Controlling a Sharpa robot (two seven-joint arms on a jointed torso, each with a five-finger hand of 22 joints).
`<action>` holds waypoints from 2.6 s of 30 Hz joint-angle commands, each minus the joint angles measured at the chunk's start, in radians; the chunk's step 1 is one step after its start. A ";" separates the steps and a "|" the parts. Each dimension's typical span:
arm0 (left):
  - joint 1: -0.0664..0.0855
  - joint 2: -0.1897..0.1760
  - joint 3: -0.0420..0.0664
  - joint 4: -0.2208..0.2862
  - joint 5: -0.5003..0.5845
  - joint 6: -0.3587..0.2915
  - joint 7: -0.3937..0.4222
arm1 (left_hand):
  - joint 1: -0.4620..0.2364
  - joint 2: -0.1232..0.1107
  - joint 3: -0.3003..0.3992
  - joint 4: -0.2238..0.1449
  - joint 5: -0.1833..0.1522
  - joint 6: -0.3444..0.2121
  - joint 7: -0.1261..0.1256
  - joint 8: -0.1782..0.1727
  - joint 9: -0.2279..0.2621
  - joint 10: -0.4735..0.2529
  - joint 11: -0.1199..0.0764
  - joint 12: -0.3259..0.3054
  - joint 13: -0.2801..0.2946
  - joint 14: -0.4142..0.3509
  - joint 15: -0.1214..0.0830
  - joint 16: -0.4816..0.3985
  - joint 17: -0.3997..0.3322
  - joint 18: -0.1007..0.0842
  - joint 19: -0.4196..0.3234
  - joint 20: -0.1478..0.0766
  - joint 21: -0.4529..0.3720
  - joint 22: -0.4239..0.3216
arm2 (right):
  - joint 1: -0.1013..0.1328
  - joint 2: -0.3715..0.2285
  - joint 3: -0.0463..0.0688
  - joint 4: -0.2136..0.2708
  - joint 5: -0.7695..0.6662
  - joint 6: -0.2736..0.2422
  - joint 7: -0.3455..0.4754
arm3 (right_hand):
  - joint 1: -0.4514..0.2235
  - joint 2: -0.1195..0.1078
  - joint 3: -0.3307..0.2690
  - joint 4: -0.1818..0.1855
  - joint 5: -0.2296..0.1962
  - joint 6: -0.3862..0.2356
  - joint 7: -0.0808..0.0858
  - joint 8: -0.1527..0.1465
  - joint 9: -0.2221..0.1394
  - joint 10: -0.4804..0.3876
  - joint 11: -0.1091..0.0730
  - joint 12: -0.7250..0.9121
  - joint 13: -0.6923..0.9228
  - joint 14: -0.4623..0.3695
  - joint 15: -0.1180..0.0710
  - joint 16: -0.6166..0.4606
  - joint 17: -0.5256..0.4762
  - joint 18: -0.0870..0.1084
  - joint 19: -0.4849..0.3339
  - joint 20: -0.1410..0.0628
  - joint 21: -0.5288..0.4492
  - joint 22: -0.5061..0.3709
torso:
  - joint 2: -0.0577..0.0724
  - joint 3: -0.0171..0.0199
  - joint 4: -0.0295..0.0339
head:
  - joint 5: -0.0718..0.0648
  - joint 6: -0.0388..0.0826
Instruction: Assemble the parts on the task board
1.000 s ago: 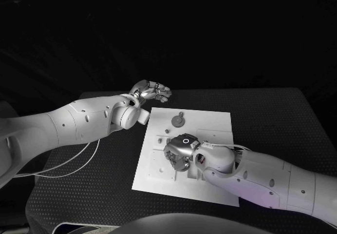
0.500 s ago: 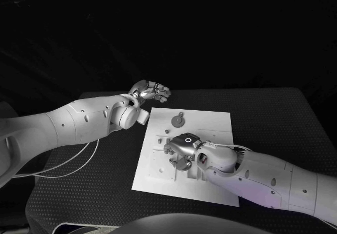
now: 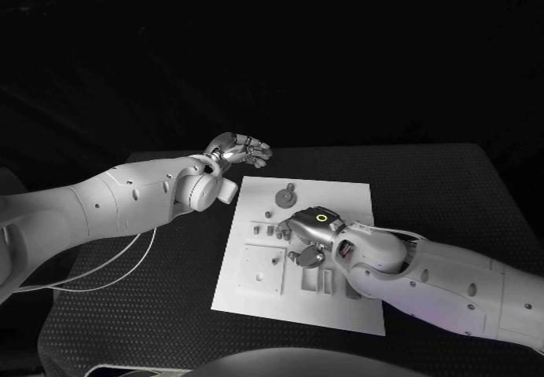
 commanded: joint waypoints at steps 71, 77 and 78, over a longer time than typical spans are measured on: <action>0.001 -0.008 0.001 0.005 0.005 0.023 0.007 | -0.004 0.006 -0.005 0.003 -0.003 -0.006 -0.003 0.000 0.000 -0.006 -0.002 0.004 -0.002 0.000 0.007 -0.012 0.010 0.010 -0.001 0.007 -0.010 0.006 | 0.069 -0.131 -0.005 0.005 -0.043 0.104 -0.025 | 0.014 0.101 0.050 0.052 -0.099 0.148 -0.034 0.096 -0.007 0.104 -0.059 0.142 -0.030 0.063 -0.058 0.069 -0.035 0.014 0.067 -0.046 0.059 0.018 | 0.001 0.0004 0.0024 | -0.007 0.002; 0.001 -0.008 0.001 0.005 0.005 0.023 0.007 | -0.004 0.006 -0.005 0.003 -0.003 -0.006 -0.003 0.001 0.000 -0.006 -0.002 0.004 -0.002 0.000 0.007 -0.012 0.011 0.010 -0.001 0.007 -0.010 0.006 | 0.068 -0.131 -0.005 0.006 -0.063 0.101 -0.038 | 0.012 0.118 0.072 0.035 -0.099 0.178 -0.047 0.114 0.005 0.138 -0.074 0.155 -0.027 0.078 -0.073 0.090 -0.019 0.014 0.086 -0.059 0.082 0.019 | 0.001 0.0005 0.0023 | -0.007 0.001; 0.001 -0.008 0.001 0.005 0.005 0.023 0.007 | -0.004 0.006 -0.005 0.003 -0.003 -0.006 -0.003 0.001 0.000 -0.006 -0.002 0.004 -0.002 0.000 0.007 -0.012 0.011 0.010 -0.001 0.007 -0.010 0.006 | 0.068 -0.132 -0.005 0.007 -0.064 0.100 -0.039 | 0.012 0.119 0.076 0.033 -0.099 0.180 -0.048 0.116 0.006 0.141 -0.076 0.157 -0.026 0.080 -0.075 0.092 -0.017 0.014 0.088 -0.061 0.084 0.019 | 0.001 0.0004 0.0020 | -0.007 0.000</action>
